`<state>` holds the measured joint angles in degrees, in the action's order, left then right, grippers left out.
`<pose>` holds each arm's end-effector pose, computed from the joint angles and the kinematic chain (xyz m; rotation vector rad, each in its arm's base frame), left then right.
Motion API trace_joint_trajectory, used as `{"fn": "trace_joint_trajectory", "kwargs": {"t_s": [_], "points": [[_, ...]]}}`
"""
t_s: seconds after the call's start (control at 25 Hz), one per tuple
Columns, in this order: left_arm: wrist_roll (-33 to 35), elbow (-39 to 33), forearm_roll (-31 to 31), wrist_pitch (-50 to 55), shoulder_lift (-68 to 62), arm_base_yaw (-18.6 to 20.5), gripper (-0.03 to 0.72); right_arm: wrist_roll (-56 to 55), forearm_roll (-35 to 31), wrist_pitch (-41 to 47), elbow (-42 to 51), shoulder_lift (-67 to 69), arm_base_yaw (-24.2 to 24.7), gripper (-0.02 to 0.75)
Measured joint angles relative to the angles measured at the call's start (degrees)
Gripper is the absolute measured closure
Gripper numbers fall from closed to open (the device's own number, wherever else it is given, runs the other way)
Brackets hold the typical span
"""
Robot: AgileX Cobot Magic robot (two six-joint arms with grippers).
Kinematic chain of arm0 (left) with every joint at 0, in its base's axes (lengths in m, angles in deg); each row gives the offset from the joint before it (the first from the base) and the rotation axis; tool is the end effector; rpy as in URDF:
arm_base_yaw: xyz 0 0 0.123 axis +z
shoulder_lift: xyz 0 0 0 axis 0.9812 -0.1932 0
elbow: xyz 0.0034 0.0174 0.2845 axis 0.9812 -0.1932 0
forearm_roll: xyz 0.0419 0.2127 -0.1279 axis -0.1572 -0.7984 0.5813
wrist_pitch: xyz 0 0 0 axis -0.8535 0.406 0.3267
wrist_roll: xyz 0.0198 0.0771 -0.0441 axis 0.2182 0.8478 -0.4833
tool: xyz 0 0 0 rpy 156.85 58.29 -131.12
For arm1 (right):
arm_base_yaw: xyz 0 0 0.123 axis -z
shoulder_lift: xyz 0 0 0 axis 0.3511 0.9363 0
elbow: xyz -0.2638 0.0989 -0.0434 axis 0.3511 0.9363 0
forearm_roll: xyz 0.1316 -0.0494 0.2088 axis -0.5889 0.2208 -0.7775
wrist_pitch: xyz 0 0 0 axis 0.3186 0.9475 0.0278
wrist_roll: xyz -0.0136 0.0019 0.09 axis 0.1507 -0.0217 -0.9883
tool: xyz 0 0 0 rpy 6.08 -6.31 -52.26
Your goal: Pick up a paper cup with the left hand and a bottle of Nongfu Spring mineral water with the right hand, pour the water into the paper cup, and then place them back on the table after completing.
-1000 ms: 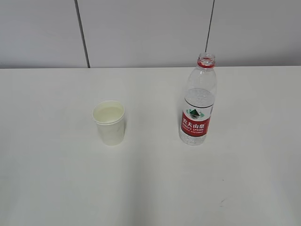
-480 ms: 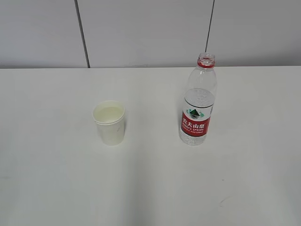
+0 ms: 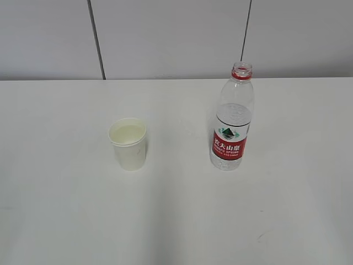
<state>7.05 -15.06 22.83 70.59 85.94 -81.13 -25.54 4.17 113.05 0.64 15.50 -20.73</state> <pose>-0.0104 0.0016 0.2809 0.0177 2.0603 -0.0198 -0.0117 -0.0025 0.2715 -0.1411 2.1020 -0.1131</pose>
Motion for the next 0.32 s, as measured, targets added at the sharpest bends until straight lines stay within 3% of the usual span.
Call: {"fn": "trace_joint_trajectory", "kwargs": {"t_s": [0.32], "points": [[0.0,0.0,0.0,0.0,0.0,0.0,0.251,0.0,0.0,0.0,0.0,0.0,0.0,0.15]]}}
